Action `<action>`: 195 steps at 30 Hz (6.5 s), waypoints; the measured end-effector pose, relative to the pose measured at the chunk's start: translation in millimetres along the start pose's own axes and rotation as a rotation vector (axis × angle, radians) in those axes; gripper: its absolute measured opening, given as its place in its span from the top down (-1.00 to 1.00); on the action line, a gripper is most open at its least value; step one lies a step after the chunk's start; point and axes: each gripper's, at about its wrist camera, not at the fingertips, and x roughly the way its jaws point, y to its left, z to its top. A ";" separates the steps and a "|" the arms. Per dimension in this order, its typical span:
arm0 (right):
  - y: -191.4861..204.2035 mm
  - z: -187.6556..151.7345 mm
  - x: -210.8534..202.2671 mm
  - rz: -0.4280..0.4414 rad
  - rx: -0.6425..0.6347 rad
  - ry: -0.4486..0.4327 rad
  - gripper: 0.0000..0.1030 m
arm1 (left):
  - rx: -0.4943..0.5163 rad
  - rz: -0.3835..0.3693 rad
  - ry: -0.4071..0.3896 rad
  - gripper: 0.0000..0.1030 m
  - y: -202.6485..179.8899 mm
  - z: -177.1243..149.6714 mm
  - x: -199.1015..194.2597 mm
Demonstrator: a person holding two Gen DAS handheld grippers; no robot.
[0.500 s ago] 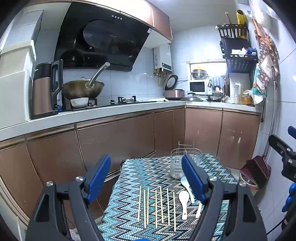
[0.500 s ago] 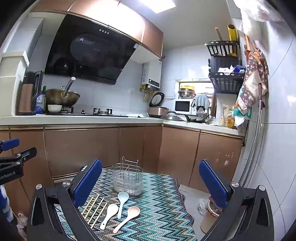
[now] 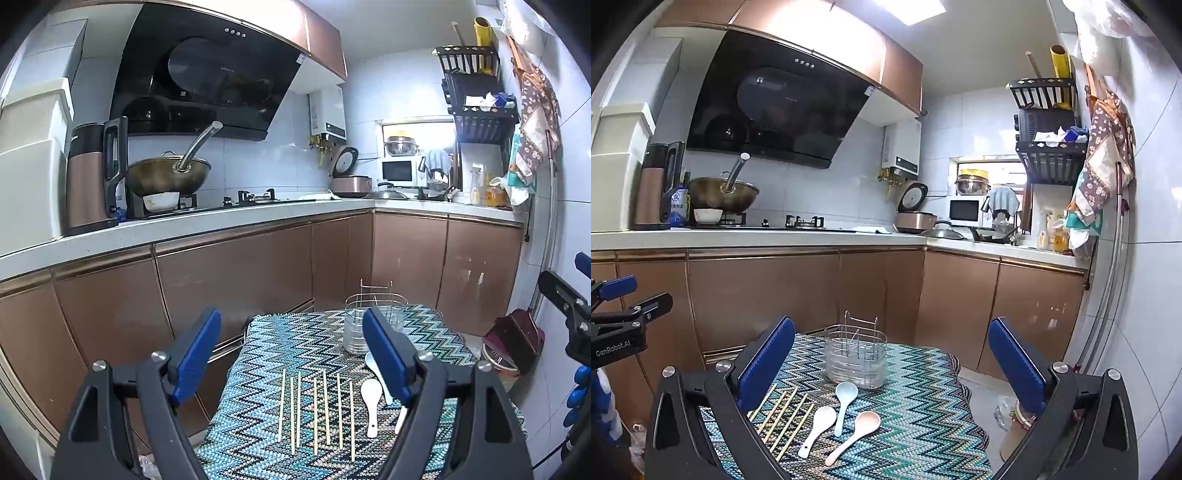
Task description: Organize utensils
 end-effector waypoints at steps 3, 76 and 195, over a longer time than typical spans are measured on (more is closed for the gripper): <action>0.9 -0.6 -0.6 0.004 -0.006 -0.004 -0.99 | 0.002 0.008 -0.006 -0.51 -3.0 0.0 -1.7; -19.0 -9.9 0.5 -0.023 0.068 -0.059 -0.99 | 0.007 0.048 -0.036 -0.51 -7.3 -1.7 0.4; -40.9 -203.8 292.9 0.520 0.182 0.765 0.88 | -0.162 -0.159 0.968 0.91 31.8 -118.9 345.0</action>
